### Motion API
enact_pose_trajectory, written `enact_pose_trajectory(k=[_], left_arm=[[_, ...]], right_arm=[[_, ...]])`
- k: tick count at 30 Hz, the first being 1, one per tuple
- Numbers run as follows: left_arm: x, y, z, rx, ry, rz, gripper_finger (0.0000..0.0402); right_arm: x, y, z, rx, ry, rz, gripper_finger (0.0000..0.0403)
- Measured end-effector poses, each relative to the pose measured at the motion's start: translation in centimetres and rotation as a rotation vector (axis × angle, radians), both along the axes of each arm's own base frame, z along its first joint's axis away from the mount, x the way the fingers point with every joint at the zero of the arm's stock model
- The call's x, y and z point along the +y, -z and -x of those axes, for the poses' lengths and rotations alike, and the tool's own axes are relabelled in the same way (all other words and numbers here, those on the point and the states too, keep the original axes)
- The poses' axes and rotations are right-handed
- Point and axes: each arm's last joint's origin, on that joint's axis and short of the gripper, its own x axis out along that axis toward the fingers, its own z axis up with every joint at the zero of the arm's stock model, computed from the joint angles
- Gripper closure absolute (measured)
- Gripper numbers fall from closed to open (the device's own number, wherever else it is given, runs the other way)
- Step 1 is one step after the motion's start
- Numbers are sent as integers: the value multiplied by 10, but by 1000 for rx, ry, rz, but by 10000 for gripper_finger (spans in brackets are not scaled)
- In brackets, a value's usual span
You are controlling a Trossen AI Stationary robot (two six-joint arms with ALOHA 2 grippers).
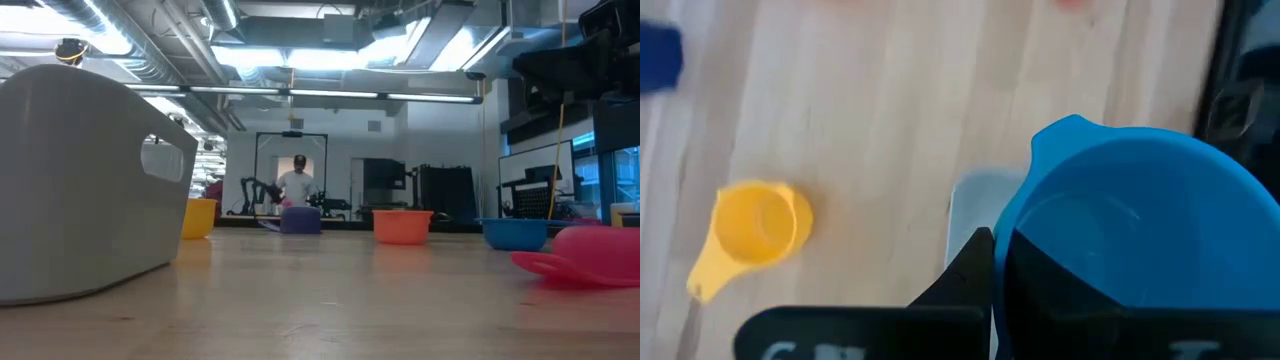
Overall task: Nest measuring cups in basket
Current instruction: Put the light blue measuring cup into the gray bin
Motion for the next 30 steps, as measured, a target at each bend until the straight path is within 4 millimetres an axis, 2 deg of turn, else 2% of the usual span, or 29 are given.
enact_pose_trajectory(k=[6, 15, 25, 30], left_arm=[[-12, 41, 8, 117, -15, -20, 400], [-17, 94, 5, 150, 5, 29, 400], [-14, 133, 9, 159, 22, 18, 400], [-12, 146, 13, 176, 21, 6, 398]], right_arm=[[0, 0, 0, 0, 0, -1, 350], [0, 0, 0, 0, 0, 0, 350], [0, 0, 0, 1, 0, 0, 350], [0, 0, 0, 1, 0, 0, 350]])
